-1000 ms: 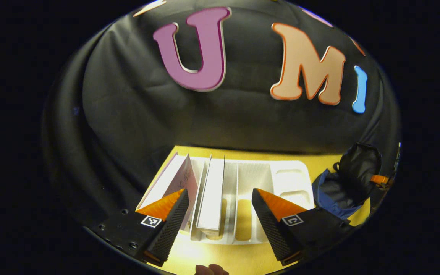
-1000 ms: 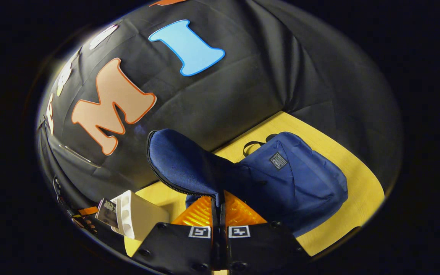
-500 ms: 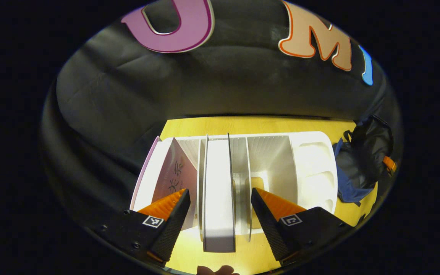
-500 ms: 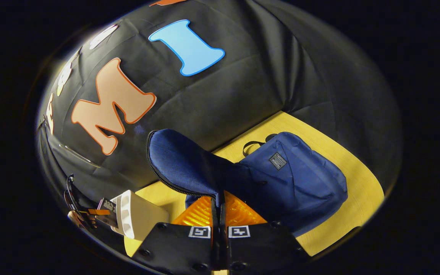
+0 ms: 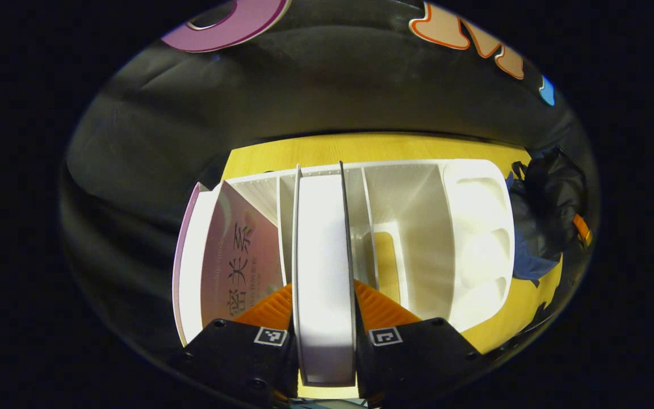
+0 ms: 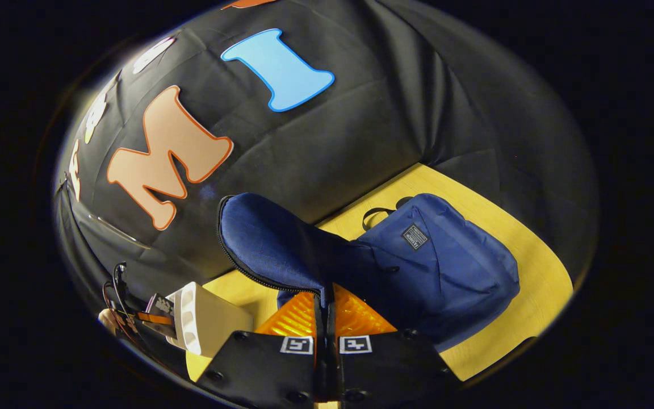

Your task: Open the schoolbag, grab two books from the bookshelf and put them into the schoolbag.

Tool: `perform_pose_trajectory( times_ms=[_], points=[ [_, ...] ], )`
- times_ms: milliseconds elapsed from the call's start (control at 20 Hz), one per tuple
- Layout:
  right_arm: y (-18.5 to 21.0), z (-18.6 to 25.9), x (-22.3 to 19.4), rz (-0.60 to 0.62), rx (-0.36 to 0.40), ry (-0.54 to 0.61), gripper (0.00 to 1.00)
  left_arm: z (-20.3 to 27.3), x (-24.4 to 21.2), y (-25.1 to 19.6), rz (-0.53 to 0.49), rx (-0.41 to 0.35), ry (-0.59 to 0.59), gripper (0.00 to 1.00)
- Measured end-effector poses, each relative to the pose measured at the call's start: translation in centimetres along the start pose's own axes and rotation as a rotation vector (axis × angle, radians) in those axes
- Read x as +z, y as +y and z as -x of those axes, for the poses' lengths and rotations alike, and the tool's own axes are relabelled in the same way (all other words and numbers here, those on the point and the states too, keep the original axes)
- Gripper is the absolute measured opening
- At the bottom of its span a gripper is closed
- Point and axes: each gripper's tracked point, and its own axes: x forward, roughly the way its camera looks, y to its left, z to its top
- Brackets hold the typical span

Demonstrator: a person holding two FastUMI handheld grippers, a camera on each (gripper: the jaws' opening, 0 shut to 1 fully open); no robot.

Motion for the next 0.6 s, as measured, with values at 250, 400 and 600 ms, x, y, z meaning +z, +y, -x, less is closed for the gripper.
perform_pose_trajectory(
  times_ms=[250,400,600],
  points=[
    [-0.2,0.0,0.1,-0.003,-0.002,0.001,0.03,0.0,-0.4,0.5,0.001,-0.013,0.005,0.35],
    [-0.2,0.0,0.1,-0.006,-0.003,0.001,0.03,1.1,-0.1,0.9,0.006,-0.019,-0.004,0.34],
    [-0.3,0.0,0.1,-0.005,-0.004,0.004,0.03,4.1,1.7,2.5,0.06,-0.035,-0.058,0.35]
  ],
)
